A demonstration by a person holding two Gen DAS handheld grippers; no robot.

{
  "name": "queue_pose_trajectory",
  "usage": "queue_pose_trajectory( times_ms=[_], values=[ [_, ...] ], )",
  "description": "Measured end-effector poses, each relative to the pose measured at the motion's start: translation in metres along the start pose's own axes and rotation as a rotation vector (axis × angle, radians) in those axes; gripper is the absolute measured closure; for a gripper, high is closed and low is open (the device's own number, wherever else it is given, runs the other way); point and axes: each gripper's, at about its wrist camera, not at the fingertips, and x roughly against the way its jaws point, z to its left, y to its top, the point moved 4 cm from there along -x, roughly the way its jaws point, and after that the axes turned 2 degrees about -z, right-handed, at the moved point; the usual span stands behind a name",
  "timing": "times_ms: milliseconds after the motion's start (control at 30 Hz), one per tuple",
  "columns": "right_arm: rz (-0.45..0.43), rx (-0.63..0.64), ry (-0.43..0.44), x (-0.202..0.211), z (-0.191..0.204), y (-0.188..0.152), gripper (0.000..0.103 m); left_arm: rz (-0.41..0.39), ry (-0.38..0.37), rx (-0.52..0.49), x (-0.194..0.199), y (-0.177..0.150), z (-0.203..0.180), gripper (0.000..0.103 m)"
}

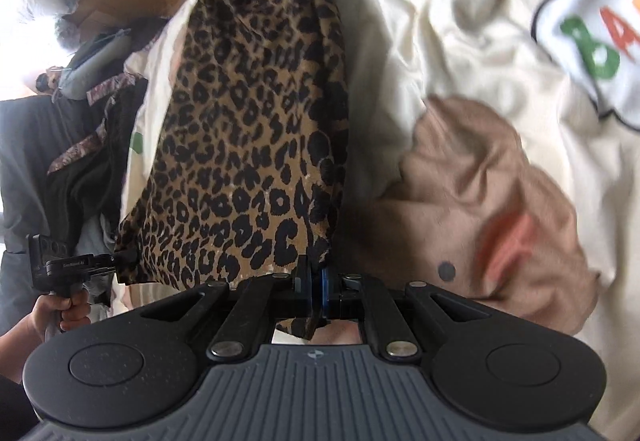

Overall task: Fold clothes
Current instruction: 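Grasp the shorts hem with the right tool beside the left tool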

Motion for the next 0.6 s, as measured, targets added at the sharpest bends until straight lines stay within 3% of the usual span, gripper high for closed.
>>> queue_pose_trajectory(
  times_ms=[133, 333, 600],
  values=[
    [0.003, 0.015, 0.014, -0.006, -0.013, -0.005, 0.096, -0.018, -0.025, 0.021, -0.006, -0.004, 0.012, 0.096],
    [0.014, -0.054, 0.082, -0.009, -0.03, -0.011, 0.066, -0.045, -0.062, 0.053, -0.014, -0.01, 0.03, 0.091],
    [0.03, -0.119, 0.193, -0.027, -0.036, -0.012, 0.065, -0.068, -0.128, 0.078, -0.023, -0.009, 0.04, 0.084]
  ],
)
